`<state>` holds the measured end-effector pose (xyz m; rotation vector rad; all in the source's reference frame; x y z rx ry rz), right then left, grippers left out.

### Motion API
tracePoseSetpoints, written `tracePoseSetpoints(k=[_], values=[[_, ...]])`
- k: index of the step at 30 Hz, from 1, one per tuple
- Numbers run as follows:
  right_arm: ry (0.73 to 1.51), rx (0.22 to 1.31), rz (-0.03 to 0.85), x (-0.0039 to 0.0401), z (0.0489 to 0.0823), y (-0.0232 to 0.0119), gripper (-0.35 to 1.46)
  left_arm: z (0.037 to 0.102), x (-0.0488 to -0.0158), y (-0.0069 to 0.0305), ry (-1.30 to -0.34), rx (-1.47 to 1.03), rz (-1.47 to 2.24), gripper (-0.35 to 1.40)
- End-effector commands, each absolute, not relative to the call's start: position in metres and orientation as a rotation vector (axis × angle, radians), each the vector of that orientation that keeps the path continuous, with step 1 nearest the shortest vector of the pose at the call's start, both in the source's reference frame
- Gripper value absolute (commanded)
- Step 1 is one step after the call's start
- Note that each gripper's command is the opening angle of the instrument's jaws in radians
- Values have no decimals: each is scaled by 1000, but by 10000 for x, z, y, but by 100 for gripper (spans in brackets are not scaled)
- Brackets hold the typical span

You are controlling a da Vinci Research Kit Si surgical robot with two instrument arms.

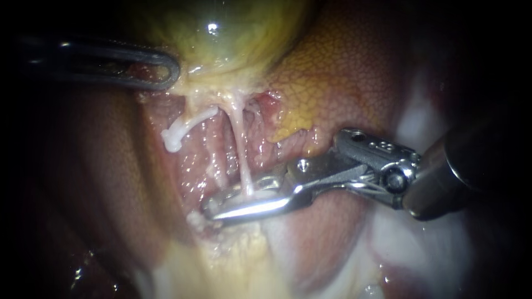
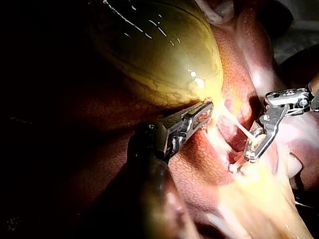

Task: Clipping first clip right tube

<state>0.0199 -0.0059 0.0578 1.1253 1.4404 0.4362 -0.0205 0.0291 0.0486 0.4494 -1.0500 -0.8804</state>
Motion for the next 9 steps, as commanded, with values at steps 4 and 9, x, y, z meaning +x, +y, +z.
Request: tracePoseSetpoints(k=[4,9], values=[[1441,1125,435,199,578,-59,-35,486,-205,291,-1050,450,-880,-35],[1441,1125,435,198,579,-59,-35,486,-205,291,-1050,450,-880,-35]])
